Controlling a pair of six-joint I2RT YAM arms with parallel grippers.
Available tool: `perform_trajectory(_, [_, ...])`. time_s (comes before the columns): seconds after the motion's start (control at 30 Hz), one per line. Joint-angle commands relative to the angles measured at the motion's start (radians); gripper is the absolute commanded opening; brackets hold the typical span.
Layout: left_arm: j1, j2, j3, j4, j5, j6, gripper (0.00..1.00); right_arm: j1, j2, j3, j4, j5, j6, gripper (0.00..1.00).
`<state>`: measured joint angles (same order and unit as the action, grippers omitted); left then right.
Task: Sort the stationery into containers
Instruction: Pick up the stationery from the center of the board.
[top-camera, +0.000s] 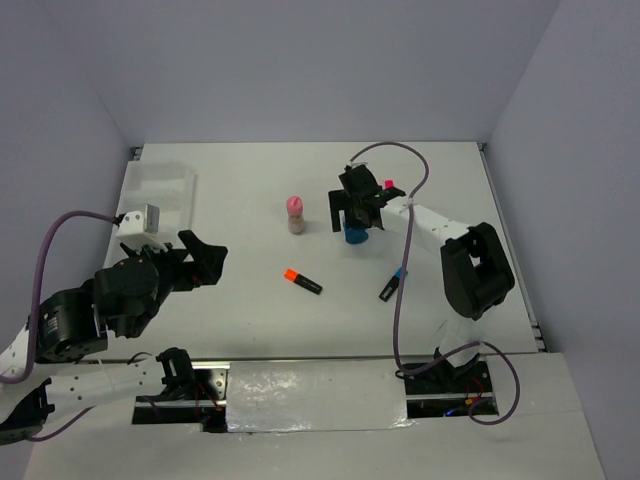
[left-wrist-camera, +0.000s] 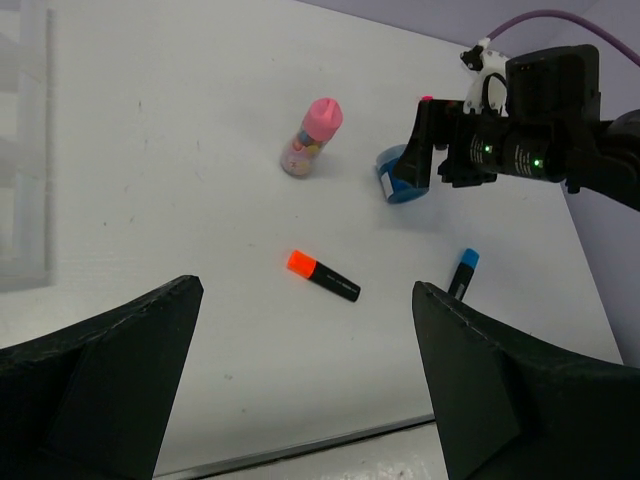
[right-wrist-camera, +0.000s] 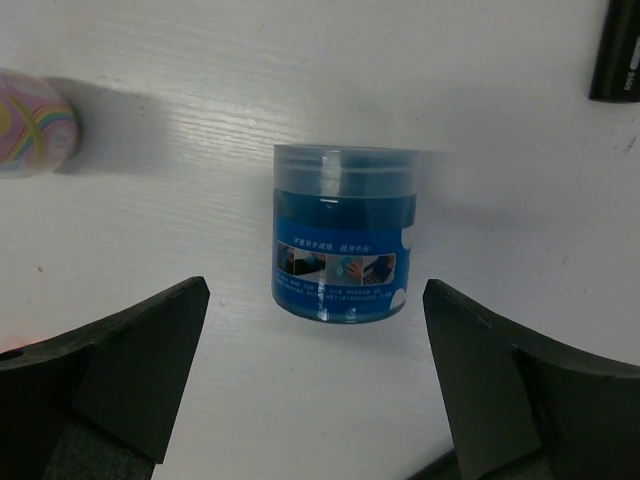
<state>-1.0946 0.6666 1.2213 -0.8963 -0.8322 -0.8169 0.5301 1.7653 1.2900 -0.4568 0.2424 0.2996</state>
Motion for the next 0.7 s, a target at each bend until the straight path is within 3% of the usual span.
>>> perform_trajectory(0.0, [-0.001, -0.038, -0.016, -0.042, -0.011, -0.027, 0.99, -0.016, 0.04, 0.054, 0.036, -0.057, -0.043, 0.95])
perform_trajectory(0.4, [-0.001, -0.05, -0.031, -0.064, -0.024, -0.039, 0.99, -0.032, 0.126, 0.02, 0.029, -0.067, -0.007, 0.86])
perform_trajectory(0.47, [-0.001, -0.041, -0.043, -0.049, -0.012, -0.036, 0.99, -0.032, 0.14, 0.02, 0.038, -0.072, -0.014, 0.73])
perform_trajectory(0.5, [-0.001, -0.033, -0.046, -0.046, -0.01, -0.036, 0.99, -0.032, 0.14, 0.016, 0.047, -0.068, -0.017, 0.6])
perform_trajectory(0.67, [-0.001, -0.004, -0.057, -0.035, -0.012, -0.033, 0.99, -0.032, 0.099, -0.023, 0.072, -0.04, -0.013, 0.46])
